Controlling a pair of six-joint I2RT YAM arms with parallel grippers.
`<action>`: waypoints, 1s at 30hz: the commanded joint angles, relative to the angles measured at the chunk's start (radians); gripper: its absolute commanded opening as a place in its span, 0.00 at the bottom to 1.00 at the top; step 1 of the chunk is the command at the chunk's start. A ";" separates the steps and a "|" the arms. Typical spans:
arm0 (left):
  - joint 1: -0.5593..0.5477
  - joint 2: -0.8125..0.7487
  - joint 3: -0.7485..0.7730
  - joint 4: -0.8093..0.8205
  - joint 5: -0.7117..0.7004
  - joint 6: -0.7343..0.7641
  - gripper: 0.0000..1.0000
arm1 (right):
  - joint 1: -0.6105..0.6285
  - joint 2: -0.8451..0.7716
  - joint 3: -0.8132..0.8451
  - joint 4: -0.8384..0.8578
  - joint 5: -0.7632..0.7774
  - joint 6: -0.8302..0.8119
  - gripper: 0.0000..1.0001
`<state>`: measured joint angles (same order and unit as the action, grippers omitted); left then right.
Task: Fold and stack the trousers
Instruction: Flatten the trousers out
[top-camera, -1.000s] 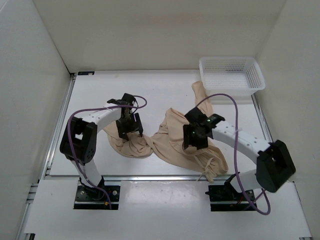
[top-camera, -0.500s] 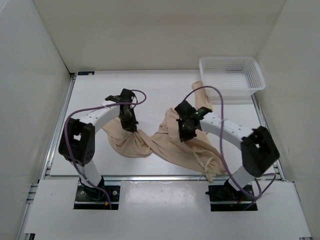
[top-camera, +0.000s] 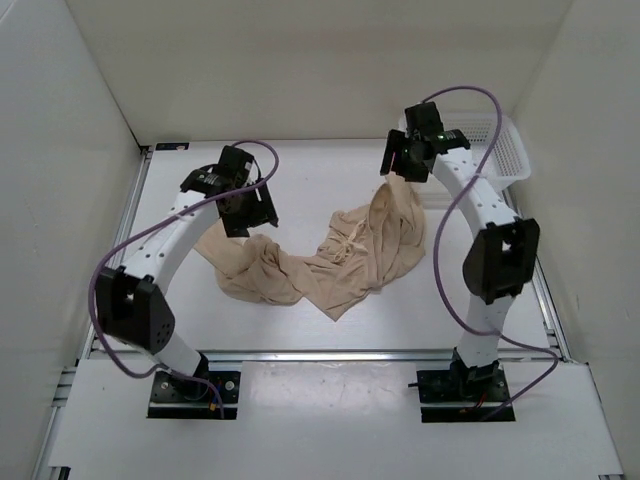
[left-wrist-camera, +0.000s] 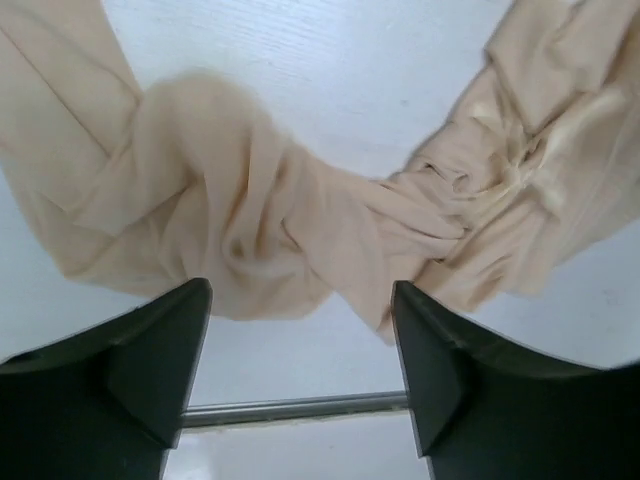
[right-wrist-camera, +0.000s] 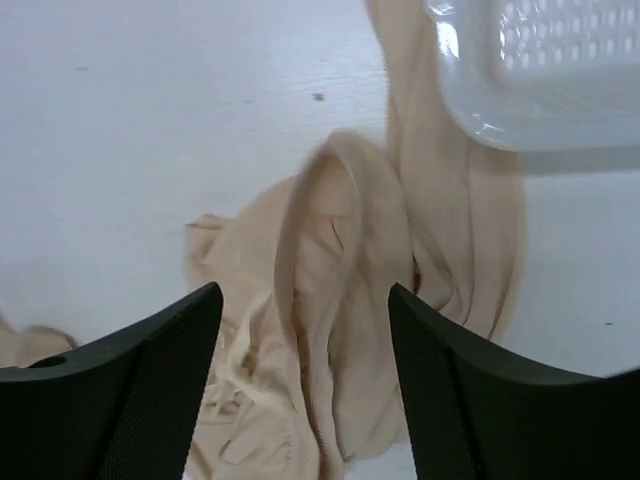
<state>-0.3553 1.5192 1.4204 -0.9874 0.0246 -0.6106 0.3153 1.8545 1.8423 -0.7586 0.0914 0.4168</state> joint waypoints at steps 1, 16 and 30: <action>0.007 0.053 0.077 -0.074 -0.066 0.020 0.87 | -0.044 0.063 0.097 -0.123 -0.038 -0.001 0.73; 0.118 -0.045 -0.239 0.050 -0.019 -0.038 0.72 | 0.050 -0.580 -0.935 0.211 -0.365 0.158 0.69; 0.118 0.005 -0.291 0.110 0.047 -0.049 0.86 | 0.093 -0.275 -0.924 0.383 -0.371 0.168 0.53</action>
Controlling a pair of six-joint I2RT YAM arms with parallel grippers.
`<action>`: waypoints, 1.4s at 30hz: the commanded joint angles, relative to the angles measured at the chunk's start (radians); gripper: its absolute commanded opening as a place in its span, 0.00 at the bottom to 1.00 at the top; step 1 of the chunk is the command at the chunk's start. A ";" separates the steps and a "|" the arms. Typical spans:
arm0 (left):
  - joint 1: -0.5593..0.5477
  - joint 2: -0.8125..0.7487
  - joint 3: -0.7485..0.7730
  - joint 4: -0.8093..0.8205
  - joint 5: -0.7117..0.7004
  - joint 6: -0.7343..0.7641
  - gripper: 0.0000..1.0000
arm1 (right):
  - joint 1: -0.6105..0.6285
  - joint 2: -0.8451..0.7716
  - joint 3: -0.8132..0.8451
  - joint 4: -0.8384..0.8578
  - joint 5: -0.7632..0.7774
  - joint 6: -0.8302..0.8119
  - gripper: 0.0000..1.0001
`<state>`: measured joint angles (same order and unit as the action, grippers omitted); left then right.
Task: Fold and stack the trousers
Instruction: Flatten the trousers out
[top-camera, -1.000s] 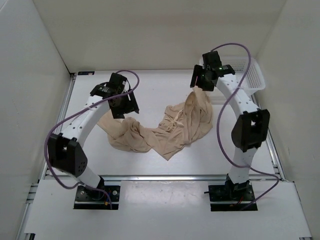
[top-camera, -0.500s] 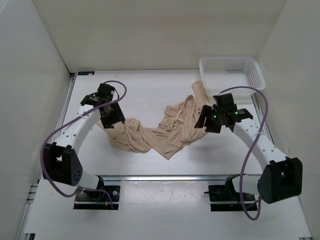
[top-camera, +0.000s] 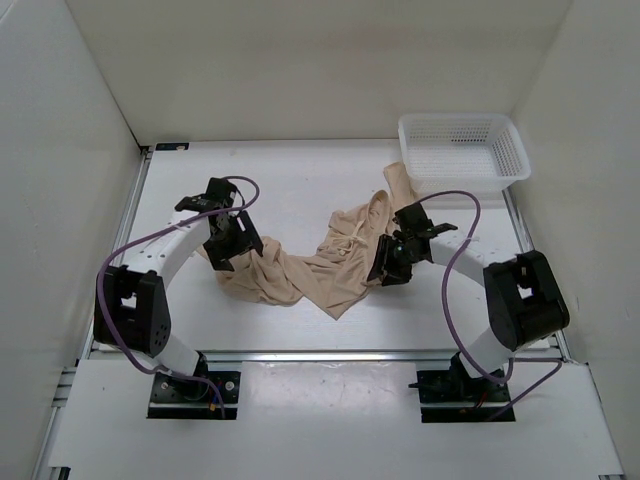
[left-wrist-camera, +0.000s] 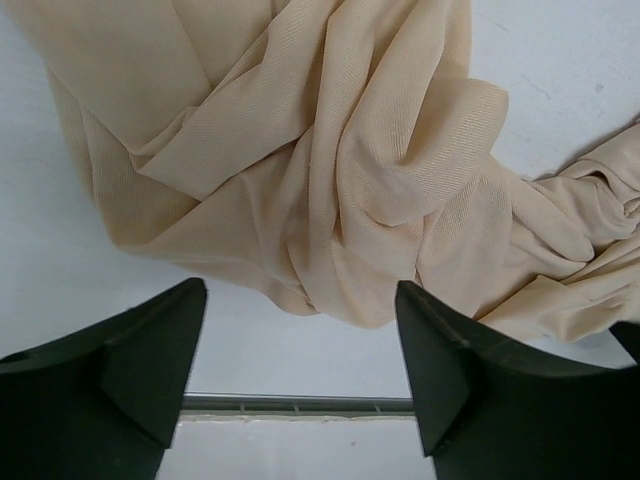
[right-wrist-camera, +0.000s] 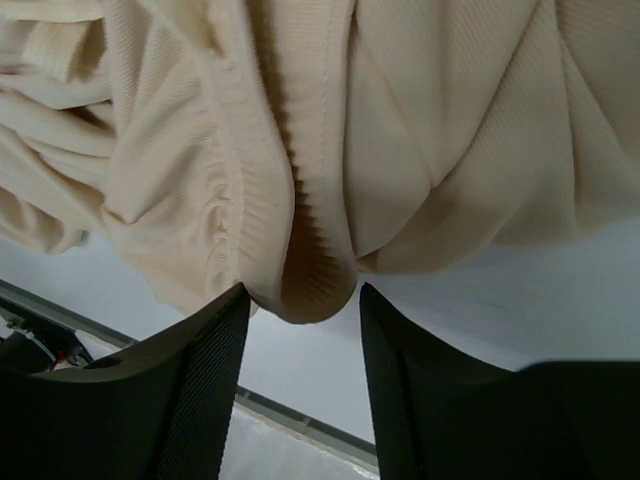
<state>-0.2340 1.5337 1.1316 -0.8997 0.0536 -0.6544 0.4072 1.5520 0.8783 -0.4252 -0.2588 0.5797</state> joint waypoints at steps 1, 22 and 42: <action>-0.004 -0.009 -0.012 0.022 0.018 -0.005 0.91 | 0.010 0.042 0.041 0.049 -0.020 0.005 0.51; -0.045 0.256 0.094 0.085 -0.017 0.002 0.10 | 0.010 -0.182 0.191 -0.144 0.114 -0.027 0.01; 0.191 0.120 0.969 -0.265 0.014 0.122 0.10 | -0.321 -0.140 0.961 -0.386 0.182 -0.119 0.01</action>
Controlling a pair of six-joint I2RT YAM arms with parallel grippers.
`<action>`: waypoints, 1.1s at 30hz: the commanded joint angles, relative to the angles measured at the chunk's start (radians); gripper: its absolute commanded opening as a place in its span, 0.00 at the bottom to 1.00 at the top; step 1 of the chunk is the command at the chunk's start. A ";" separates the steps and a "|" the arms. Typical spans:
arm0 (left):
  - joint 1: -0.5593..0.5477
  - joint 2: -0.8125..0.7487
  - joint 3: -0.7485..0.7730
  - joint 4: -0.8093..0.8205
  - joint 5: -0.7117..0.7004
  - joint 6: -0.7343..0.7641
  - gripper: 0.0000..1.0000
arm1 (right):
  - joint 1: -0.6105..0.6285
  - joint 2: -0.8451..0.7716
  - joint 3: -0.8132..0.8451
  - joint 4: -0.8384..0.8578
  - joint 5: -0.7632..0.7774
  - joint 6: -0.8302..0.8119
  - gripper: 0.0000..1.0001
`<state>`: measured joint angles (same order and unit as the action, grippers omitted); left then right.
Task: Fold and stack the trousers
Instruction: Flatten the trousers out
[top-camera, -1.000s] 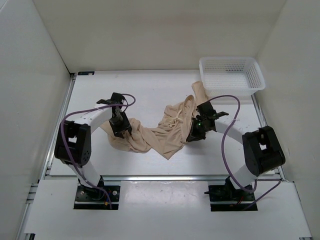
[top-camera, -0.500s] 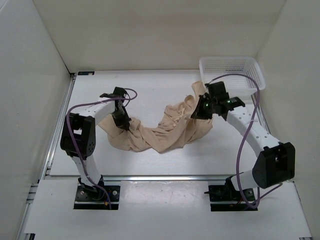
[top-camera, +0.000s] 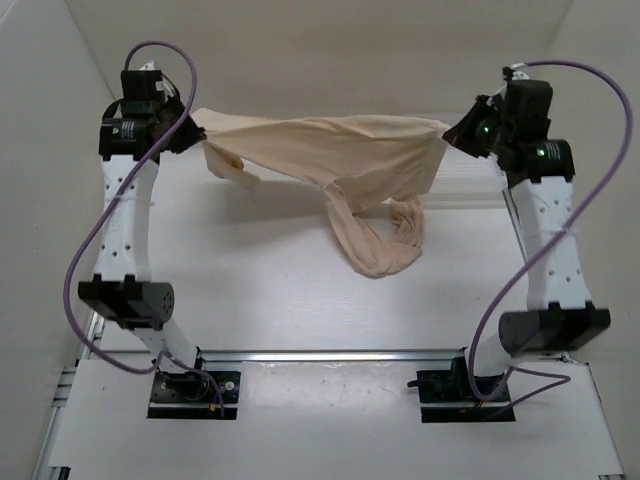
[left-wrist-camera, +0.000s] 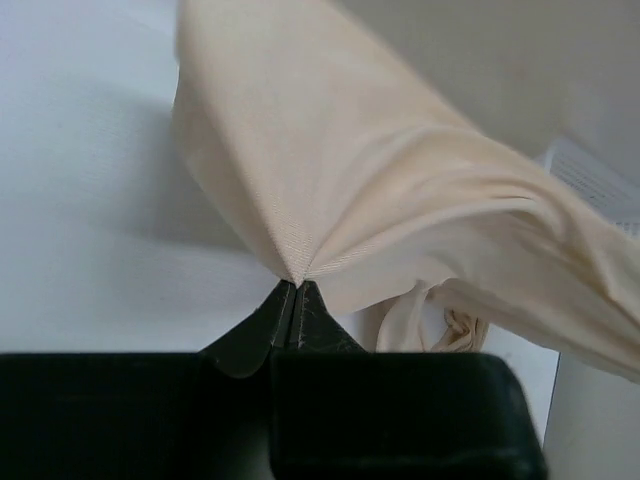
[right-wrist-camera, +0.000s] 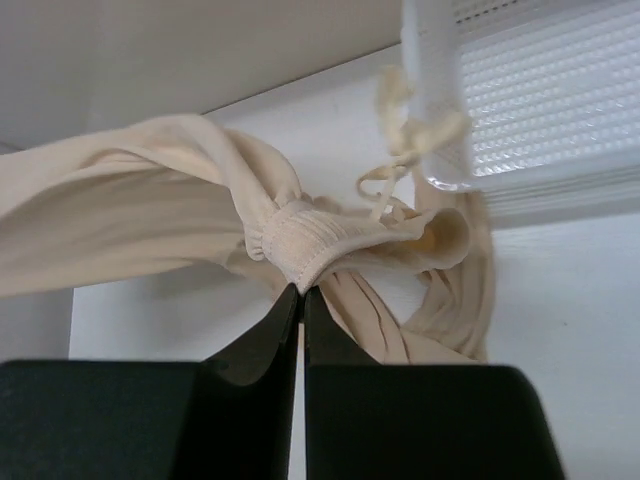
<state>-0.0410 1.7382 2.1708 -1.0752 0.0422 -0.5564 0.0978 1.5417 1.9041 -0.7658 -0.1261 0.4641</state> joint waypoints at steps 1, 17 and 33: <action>-0.002 -0.148 -0.128 -0.077 0.025 0.024 0.10 | -0.012 -0.167 -0.164 -0.046 0.071 0.005 0.01; 0.007 -0.211 -0.787 0.123 -0.021 -0.010 0.20 | -0.023 -0.784 -1.070 -0.112 0.333 0.217 0.01; 0.064 0.398 -0.396 0.083 0.001 0.000 0.84 | -0.023 -0.753 -0.979 -0.142 0.342 0.128 0.01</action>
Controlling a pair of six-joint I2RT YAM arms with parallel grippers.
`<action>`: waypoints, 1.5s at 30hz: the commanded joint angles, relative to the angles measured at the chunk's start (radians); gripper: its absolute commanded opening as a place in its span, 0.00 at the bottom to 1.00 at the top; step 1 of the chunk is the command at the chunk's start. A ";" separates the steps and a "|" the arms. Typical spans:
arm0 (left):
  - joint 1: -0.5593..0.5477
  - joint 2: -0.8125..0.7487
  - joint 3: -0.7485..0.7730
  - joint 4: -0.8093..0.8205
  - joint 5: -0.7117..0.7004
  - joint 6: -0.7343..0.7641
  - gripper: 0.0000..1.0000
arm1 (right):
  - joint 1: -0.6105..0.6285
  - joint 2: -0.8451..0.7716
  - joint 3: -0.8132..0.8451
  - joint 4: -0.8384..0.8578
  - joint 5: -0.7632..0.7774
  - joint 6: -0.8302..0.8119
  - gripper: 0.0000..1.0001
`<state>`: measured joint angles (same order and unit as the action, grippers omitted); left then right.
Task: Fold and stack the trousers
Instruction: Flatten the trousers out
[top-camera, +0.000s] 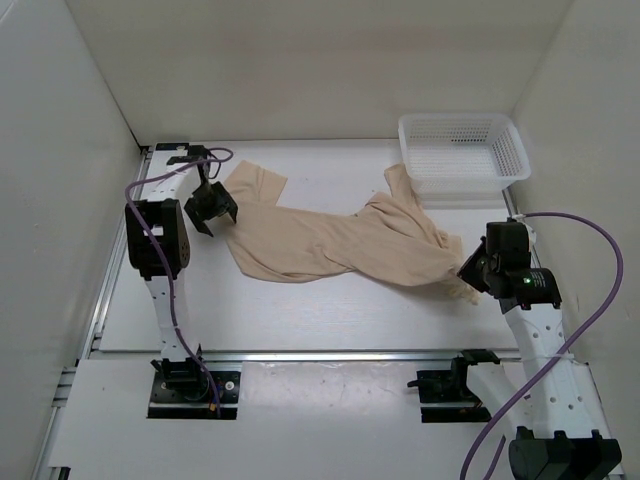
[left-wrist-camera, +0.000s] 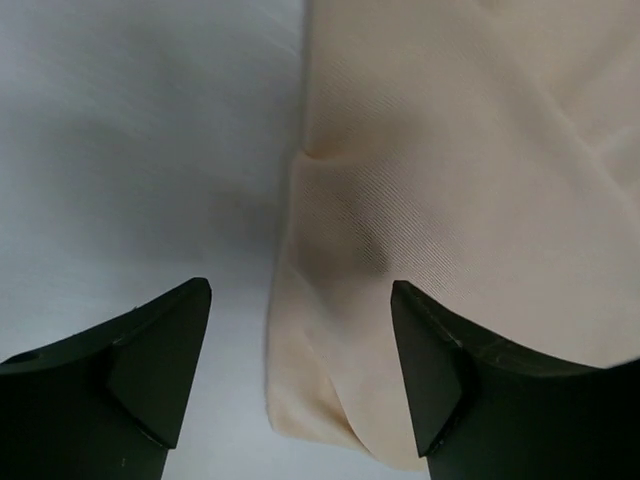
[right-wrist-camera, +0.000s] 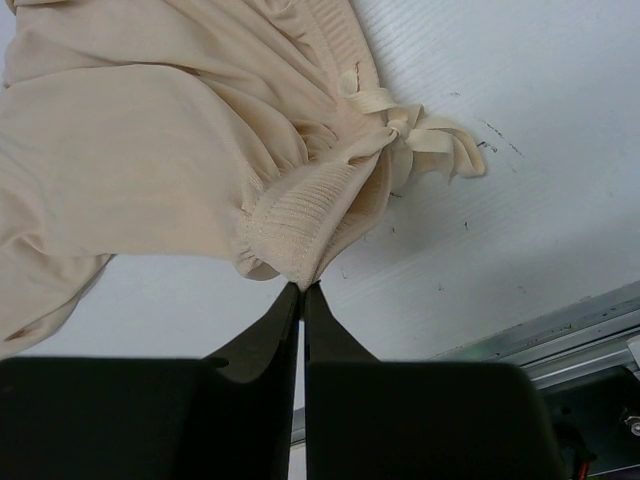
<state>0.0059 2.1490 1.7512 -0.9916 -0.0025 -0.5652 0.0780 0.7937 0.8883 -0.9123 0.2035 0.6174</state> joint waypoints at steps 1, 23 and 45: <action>0.017 0.015 0.024 0.008 0.059 0.019 0.84 | -0.003 -0.005 0.037 0.004 0.001 -0.025 0.01; 0.046 -0.055 0.588 -0.104 0.254 -0.001 0.10 | -0.012 0.234 0.452 0.049 0.126 -0.070 0.01; 0.198 -0.430 -0.131 -0.024 -0.048 0.030 0.10 | -0.012 0.044 0.212 -0.034 0.211 0.077 0.01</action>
<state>0.1860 1.7966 1.5955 -1.0367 0.0257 -0.5201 0.0711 0.8322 1.0512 -0.9634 0.3805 0.6964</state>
